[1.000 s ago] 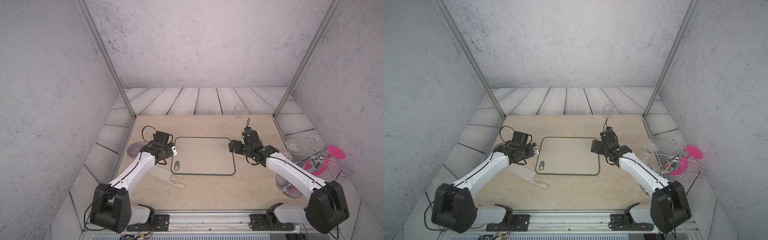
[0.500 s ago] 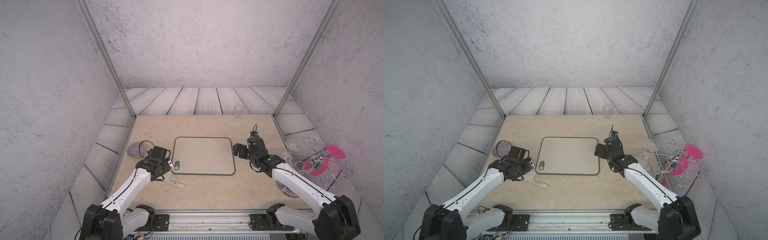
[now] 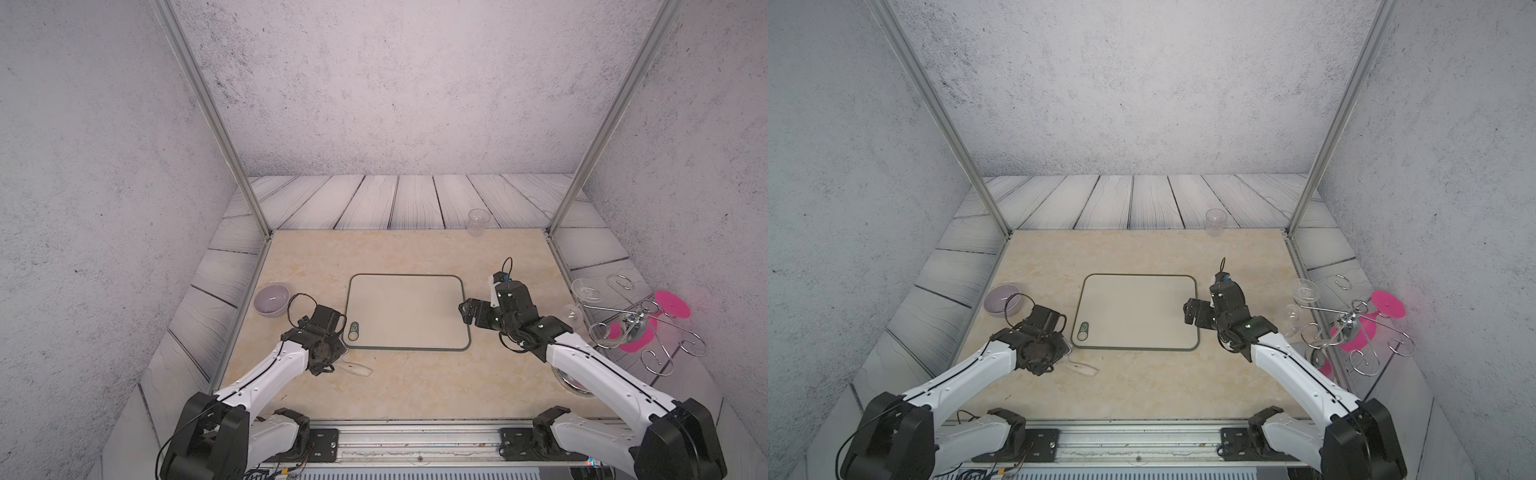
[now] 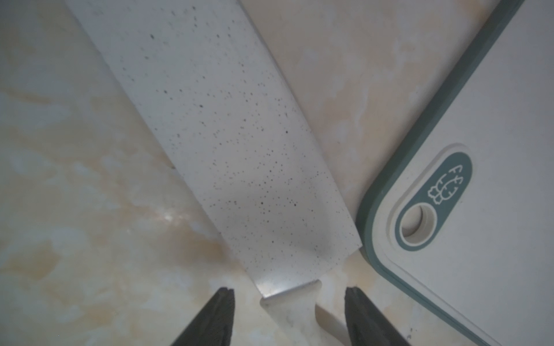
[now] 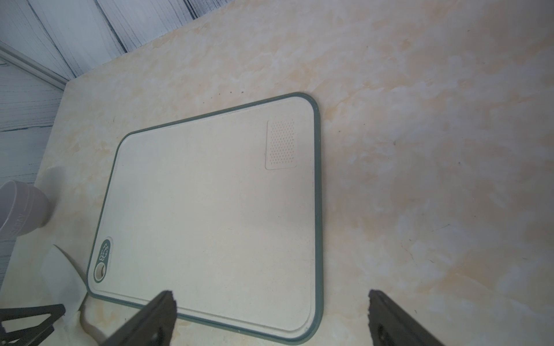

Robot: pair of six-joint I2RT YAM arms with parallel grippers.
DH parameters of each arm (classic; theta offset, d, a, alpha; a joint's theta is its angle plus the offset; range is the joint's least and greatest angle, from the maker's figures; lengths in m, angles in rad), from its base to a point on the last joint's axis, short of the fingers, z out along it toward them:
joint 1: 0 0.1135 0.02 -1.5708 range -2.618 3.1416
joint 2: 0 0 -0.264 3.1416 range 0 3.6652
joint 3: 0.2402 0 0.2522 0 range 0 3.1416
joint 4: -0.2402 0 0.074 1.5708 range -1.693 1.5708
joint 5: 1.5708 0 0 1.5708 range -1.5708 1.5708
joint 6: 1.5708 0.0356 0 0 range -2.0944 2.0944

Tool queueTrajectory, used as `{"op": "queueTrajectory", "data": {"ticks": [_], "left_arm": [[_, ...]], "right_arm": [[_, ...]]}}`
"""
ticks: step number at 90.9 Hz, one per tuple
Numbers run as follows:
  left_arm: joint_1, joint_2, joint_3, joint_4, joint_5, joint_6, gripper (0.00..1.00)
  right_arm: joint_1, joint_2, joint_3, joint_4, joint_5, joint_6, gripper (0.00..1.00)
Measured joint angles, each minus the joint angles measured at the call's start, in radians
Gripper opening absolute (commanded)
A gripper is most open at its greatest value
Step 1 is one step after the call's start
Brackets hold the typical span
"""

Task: Align the knife with the edge of the cutting board
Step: Pick up the knife at the center of the board.

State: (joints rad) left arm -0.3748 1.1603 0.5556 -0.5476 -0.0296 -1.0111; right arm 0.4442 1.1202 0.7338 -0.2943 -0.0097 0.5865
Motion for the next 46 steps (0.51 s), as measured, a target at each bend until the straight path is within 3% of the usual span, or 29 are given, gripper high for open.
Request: {"op": "queueTrajectory", "data": {"ticks": [26, 46], "left_arm": [[-0.064, 0.047, -0.022, 0.006, -0.007, -0.044, 0.61], [-0.087, 0.122, 0.018, -0.022, -0.036, -0.06, 0.51]], "right_arm": [[0.001, 0.018, 0.0, 0.002, -0.037, 0.0, 0.99], [0.001, 0.034, 0.0, 0.009, -0.045, 0.001, 0.99]]}}
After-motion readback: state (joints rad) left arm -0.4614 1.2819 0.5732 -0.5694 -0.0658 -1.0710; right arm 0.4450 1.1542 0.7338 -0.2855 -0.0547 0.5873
